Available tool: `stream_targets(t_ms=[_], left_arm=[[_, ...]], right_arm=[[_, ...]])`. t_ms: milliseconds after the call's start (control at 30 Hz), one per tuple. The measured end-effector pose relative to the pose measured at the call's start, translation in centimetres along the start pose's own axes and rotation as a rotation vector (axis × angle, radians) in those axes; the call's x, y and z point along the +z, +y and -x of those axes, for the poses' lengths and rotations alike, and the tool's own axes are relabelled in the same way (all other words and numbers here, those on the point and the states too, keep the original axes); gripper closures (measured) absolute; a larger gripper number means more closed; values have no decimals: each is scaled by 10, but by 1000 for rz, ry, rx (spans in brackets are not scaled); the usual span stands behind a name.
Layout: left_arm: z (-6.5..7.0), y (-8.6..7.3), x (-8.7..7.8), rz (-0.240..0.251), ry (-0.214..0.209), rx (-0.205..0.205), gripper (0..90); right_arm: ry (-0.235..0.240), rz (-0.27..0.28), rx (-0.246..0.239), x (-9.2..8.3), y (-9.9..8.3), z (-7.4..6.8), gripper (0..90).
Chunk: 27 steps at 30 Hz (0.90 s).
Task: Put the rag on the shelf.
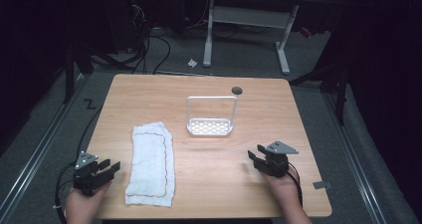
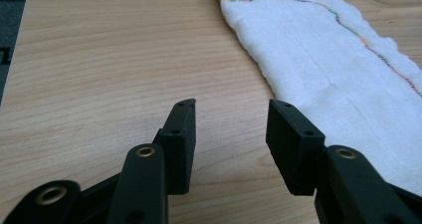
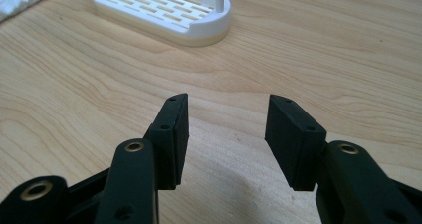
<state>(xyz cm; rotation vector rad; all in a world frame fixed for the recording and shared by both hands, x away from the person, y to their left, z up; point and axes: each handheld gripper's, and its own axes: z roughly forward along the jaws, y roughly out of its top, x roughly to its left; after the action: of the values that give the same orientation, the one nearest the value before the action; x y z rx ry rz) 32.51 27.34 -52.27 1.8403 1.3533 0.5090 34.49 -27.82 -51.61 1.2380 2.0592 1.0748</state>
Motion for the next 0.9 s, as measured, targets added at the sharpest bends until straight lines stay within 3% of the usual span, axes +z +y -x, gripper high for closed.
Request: stream_targets(t_ms=[200, 300, 367, 400, 433, 467, 500, 533, 567, 633, 767, 900], left_arm=[[-3, -3, 2, -7, -16, -17, 561], [-4, -4, 0, -4, -44, -34, 561], [2, -2, -2, -6, -69, -23, 598], [7, 1, -5, -9, -76, 8, 760], [7, 1, -5, -9, -76, 8, 900], [21, 5, -7, -10, -111, 75, 900], [29, 7, -6, -26, -120, 103, 900], [29, 7, -6, -26, -120, 103, 900], [43, 7, 1, -62, -128, 160, 900], [52, 6, 8, -102, -134, 198, 900], [55, 3, 17, -148, -150, 208, 900], [58, 1, 18, -151, -156, 214, 900]], right_arm=[[11, 1, -2, -2, 0, -4, 528], [11, -2, 4, 0, 0, -4, 529], [13, -5, 11, 1, 0, -4, 529], [14, -8, 11, 2, 0, -4, 529], [16, -11, 11, 3, 0, -4, 530], [17, -14, 11, 3, 0, -4, 529], [18, -14, 8, 4, 0, -4, 530], [18, -14, 8, 4, 0, -4, 530], [20, -14, 5, 3, 0, -5, 531], [23, -15, 4, 3, 1, -5, 532], [28, -16, 5, 3, 0, -6, 532], [33, -20, 2, 4, 0, -6, 532]])
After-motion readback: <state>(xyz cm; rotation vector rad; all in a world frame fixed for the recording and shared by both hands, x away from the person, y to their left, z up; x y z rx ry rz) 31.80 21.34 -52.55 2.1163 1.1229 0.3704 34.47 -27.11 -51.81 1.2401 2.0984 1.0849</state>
